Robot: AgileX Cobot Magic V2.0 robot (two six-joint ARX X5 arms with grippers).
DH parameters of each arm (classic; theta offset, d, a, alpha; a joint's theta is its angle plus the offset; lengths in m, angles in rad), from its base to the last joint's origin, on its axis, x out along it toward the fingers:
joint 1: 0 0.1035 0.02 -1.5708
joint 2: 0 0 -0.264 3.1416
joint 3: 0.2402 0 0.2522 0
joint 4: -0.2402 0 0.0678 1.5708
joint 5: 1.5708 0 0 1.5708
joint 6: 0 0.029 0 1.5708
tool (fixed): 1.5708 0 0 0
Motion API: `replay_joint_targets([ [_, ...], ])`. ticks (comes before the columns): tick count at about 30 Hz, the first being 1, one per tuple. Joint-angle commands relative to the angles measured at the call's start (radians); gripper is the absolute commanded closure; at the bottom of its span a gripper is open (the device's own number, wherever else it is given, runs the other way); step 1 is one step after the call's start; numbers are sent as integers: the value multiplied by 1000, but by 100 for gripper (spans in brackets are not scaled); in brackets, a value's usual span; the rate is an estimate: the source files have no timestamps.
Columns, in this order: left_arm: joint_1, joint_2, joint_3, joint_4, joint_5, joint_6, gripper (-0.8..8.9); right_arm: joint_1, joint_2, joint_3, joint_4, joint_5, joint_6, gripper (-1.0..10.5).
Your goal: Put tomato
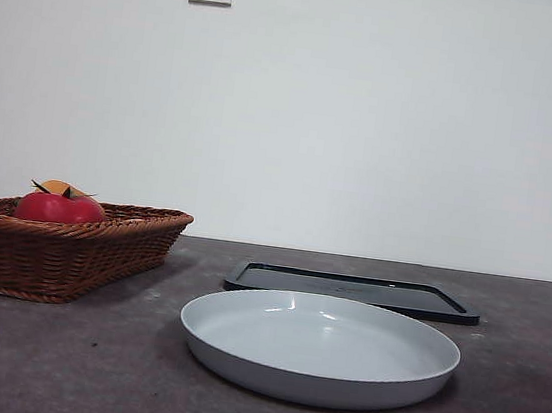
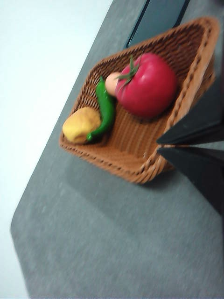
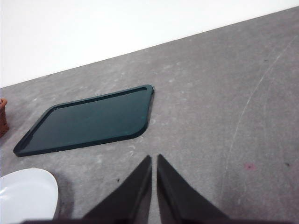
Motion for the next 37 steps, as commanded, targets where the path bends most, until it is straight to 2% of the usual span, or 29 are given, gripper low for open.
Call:
replay_joint_targets([
  [1, 1, -1, 26, -47, 43, -19, 804, 0, -2, 24, -8, -8, 29, 940],
  [11, 1, 67, 204, -136, 101, -28, 804, 0, 38, 190, -95, -65, 34, 940],
  [16, 1, 163, 331, -230, 190, 33, 804, 0, 125, 324, -177, -149, 13, 940],
  [27, -4, 434, 639, -511, 391, 259, 804, 6, 452, 662, -478, -375, -179, 940],
  [32, -34, 517, 729, -590, 434, 291, 804, 51, 594, 804, -598, -426, -245, 940],
  [37, -83, 575, 793, -650, 463, 292, 804, 126, 706, 927, -718, -427, -304, 940],
])
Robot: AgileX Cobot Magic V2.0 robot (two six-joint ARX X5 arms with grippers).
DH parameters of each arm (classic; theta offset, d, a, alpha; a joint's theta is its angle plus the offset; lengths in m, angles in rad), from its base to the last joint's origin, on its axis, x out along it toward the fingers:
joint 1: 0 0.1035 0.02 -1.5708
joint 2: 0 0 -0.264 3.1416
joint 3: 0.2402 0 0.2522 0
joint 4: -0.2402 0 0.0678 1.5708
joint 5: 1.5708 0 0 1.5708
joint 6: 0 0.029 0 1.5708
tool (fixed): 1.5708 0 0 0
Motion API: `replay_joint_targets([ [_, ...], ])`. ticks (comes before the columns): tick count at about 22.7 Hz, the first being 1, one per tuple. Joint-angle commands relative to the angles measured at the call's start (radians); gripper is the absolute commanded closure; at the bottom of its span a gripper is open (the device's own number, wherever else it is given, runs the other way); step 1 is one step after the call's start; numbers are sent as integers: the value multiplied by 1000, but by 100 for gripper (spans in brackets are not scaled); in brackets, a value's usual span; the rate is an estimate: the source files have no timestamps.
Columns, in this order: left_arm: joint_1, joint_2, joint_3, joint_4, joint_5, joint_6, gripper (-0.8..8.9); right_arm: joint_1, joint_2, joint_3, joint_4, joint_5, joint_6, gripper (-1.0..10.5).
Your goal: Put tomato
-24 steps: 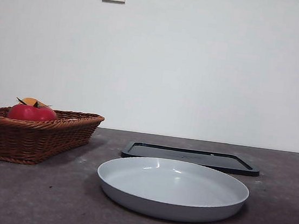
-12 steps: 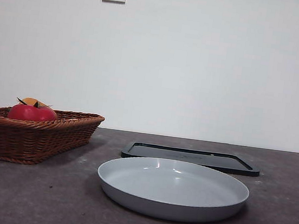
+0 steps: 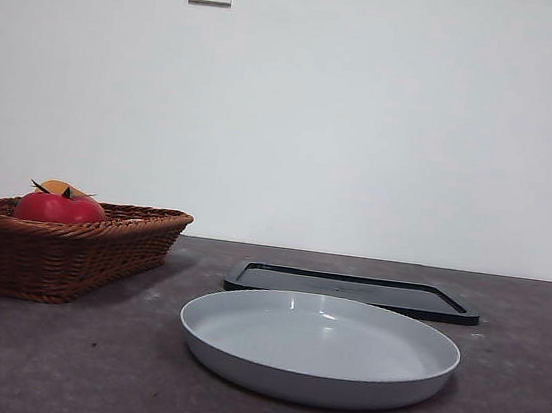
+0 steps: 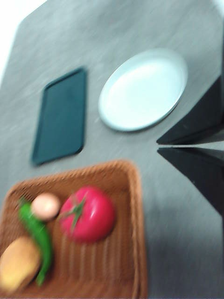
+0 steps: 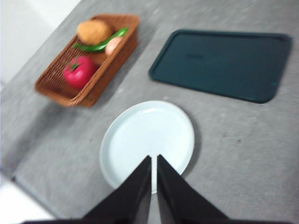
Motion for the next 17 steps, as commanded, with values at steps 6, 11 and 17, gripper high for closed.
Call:
replay_joint_targets([
  [6, -76, 69, 113, -173, 9, 82, 804, 177, 100, 109, -131, 5, -96, 940],
  [11, -80, 69, 113, -204, 9, 97, 804, 238, 103, 109, -160, 7, -121, 940],
  [17, -80, 69, 113, -203, 8, 96, 599, 240, 103, 109, -159, 8, -120, 846],
])
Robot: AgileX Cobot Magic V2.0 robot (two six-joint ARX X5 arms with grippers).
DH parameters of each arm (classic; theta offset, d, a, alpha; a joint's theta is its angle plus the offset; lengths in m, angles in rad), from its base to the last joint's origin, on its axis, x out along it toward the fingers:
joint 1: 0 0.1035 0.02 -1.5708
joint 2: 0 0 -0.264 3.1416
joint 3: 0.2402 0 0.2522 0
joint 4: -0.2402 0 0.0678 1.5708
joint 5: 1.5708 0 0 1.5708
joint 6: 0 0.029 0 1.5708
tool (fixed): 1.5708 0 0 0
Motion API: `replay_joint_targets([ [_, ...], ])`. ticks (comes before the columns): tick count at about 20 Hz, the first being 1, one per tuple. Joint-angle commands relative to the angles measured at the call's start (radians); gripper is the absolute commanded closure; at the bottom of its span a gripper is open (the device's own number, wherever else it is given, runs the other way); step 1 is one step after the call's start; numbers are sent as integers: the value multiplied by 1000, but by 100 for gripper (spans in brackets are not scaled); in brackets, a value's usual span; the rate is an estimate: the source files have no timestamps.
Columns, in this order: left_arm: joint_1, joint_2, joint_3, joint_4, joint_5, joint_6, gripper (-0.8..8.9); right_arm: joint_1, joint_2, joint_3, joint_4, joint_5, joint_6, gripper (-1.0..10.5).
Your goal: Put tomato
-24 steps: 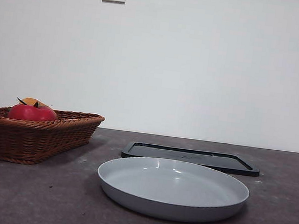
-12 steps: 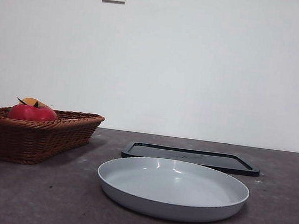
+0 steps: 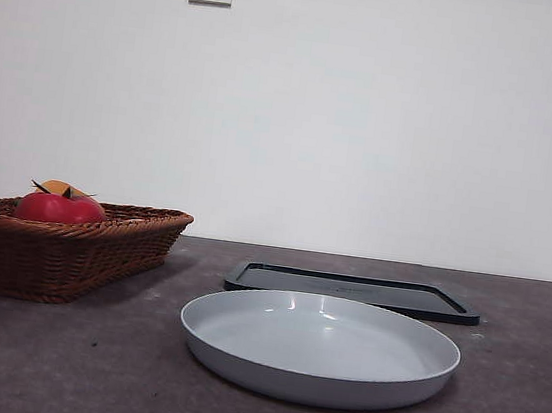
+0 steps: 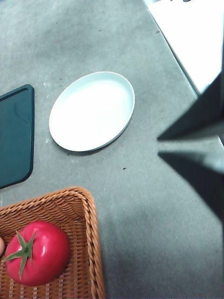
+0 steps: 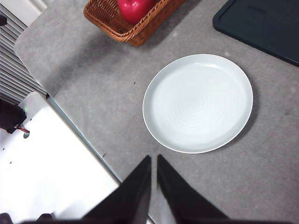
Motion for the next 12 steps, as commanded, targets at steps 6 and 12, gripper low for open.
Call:
replay_joint_targets([
  [6, -3, 7, 20, 24, 3, 21, 425, 5, 8, 19, 9, 1, -8, 572],
  [12, -3, 13, 20, 54, -47, 21, 283, 5, 8, 19, 10, 3, -8, 567],
])
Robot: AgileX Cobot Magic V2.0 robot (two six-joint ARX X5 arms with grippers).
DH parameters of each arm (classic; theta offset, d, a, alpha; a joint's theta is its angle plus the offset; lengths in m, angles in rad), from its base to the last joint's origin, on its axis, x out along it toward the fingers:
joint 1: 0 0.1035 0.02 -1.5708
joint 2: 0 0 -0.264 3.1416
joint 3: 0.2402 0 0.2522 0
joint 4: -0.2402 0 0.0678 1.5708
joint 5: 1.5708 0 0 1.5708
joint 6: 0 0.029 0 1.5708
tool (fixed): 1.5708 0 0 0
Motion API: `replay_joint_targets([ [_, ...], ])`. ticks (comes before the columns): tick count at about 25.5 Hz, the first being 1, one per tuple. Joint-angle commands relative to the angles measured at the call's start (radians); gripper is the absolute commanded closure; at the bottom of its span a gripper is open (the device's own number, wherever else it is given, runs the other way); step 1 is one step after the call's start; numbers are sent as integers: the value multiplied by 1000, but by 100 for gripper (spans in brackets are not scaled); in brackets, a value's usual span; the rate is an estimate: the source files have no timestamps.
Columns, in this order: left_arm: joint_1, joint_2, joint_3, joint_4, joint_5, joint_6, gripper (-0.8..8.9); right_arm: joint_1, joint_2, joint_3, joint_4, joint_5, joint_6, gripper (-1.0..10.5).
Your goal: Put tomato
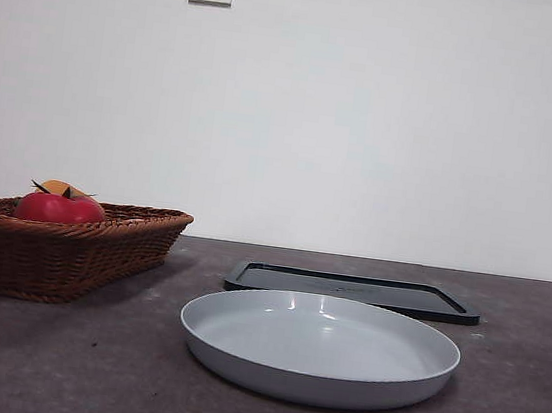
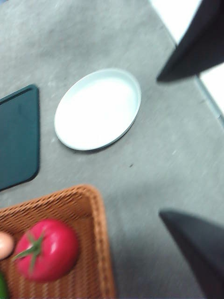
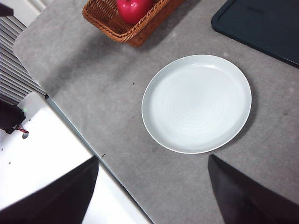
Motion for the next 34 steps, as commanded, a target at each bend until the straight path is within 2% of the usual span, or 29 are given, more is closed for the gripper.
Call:
replay_joint_targets([
  [1, -3, 15, 20, 22, -21, 11, 283, 5, 8, 19, 10, 3, -6, 567],
  [7, -3, 71, 20, 125, -74, 11, 283, 5, 8, 19, 18, 3, -6, 567],
  [13, -3, 197, 20, 293, -114, 13, 285, 5, 8, 19, 21, 3, -6, 567],
  [24, -16, 486, 20, 555, -171, 96, 285, 5, 8, 19, 24, 3, -6, 567],
  [29, -38, 588, 20, 636, -220, 137, 284, 5, 8, 19, 24, 3, -6, 567],
  [34, -50, 670, 20, 694, -220, 173, 284, 5, 8, 19, 24, 3, -6, 567],
])
